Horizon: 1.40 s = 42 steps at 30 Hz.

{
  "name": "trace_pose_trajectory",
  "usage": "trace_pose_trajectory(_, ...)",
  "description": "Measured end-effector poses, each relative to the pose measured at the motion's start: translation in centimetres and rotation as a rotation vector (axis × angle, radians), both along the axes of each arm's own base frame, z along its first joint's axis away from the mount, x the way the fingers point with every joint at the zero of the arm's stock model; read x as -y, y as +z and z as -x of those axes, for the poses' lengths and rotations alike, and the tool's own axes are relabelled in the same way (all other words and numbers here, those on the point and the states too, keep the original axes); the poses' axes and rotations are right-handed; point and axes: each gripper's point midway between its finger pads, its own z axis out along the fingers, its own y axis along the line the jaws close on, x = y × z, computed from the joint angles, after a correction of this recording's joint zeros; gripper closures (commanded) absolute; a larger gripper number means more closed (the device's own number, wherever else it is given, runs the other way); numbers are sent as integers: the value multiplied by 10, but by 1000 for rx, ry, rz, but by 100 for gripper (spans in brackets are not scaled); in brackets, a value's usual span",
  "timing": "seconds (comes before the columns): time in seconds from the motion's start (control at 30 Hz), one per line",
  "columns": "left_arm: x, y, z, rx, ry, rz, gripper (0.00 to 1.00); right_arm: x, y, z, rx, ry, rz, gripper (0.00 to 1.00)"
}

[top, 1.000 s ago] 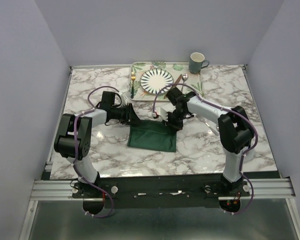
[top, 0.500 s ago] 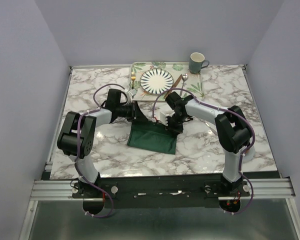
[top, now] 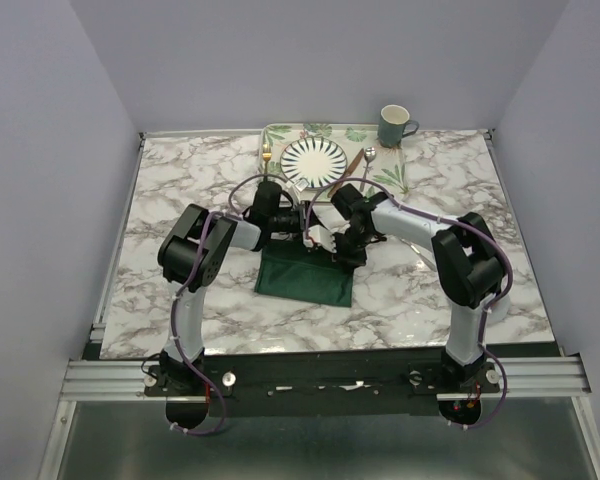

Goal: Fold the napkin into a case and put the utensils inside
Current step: Fold the 2/3-rectangle-folded napkin at the center of the board, then smooth out the 2/3-rectangle-folded napkin at the center of the board.

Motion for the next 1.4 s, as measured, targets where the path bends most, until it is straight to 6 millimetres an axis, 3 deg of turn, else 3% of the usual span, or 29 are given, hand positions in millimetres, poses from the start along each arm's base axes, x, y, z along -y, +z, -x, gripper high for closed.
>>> trace_pose_trajectory(0.3,14,-10,6,-41,-12,18,76,-1,0,-5,29,7,-6,99)
trace_pose_trajectory(0.57,12,-40,12,-102,4,-24,78,-3,1,-12,65,2,-18,97)
trace_pose_trajectory(0.77,10,-51,12,-126,19,-44,79,-4,2,-13,81,-12,-25,75)
trace_pose_trajectory(0.8,9,-51,12,-127,22,-45,79,-4,3,-13,82,-20,-25,67)
trace_pose_trajectory(0.9,9,-52,11,-127,26,-47,79,-2,6,-13,79,-54,-17,60)
trace_pose_trajectory(1.07,9,-52,11,-129,27,-48,79,-3,34,-11,53,-157,-37,61)
trace_pose_trajectory(1.23,8,-52,11,-128,27,-49,76,-14,86,-19,33,-287,-158,62)
trace_pose_trajectory(1.4,8,-52,11,-124,26,-49,73,-16,101,-29,-82,-444,-231,63)
